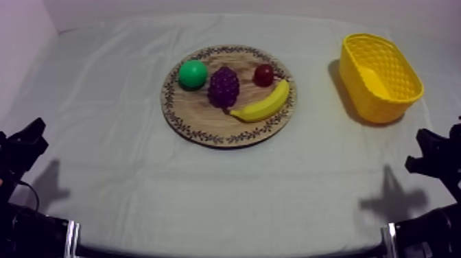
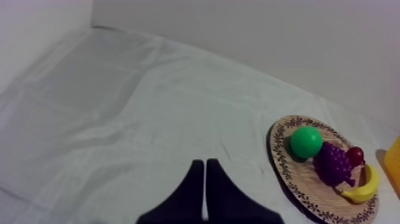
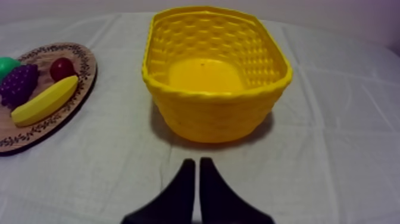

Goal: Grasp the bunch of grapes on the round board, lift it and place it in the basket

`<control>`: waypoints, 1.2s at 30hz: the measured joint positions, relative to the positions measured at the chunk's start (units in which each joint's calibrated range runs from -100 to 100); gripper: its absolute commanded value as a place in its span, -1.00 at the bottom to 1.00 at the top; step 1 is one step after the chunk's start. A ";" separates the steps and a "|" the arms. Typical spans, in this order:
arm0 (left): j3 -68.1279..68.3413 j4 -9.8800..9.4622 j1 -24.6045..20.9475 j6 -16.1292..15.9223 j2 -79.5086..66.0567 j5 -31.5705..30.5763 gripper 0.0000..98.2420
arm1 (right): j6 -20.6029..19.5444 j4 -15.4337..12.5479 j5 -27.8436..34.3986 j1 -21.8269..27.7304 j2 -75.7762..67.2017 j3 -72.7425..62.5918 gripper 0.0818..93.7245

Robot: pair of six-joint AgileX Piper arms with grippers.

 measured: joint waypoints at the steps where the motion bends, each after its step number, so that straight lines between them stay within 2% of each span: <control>1: 0.00 0.00 0.00 0.00 0.00 0.00 -1.00 | -0.03 0.00 0.00 0.05 0.00 0.00 -0.99; 10: 0.00 0.00 0.00 0.00 0.00 0.00 -1.00 | 4.65 -0.05 -0.45 0.75 0.00 0.00 -0.99; 18: 0.00 0.00 0.00 0.00 0.00 0.00 -1.00 | 4.62 -0.05 -0.66 0.61 0.00 0.00 -0.99; 26: 0.00 0.00 0.00 0.00 0.00 0.00 -1.00 | 5.00 0.78 -4.38 0.42 1.48 -0.69 -0.99; 36: 0.00 0.00 0.00 0.00 0.00 0.00 -1.00 | 6.54 0.78 -5.83 -1.20 13.58 -12.25 -0.99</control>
